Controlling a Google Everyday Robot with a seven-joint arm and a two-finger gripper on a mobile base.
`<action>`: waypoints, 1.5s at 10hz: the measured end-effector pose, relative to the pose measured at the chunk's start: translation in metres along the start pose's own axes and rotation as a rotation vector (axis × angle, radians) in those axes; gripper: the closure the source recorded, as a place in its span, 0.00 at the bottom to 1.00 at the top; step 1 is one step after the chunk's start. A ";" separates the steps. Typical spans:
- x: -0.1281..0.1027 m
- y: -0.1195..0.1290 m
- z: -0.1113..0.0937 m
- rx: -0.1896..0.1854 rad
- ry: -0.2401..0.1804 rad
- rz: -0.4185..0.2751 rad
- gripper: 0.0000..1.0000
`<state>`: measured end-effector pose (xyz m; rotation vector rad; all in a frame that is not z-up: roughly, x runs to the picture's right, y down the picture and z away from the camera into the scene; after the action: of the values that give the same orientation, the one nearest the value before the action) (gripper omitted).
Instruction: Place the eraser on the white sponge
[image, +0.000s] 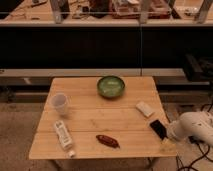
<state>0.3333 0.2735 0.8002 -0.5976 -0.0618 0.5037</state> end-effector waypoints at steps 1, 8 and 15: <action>-0.001 -0.002 0.001 -0.003 -0.003 -0.007 0.20; 0.003 -0.005 0.013 -0.097 0.038 0.005 0.20; -0.003 -0.022 0.012 -0.124 0.053 0.040 0.70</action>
<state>0.3375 0.2624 0.8225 -0.7341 -0.0311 0.5253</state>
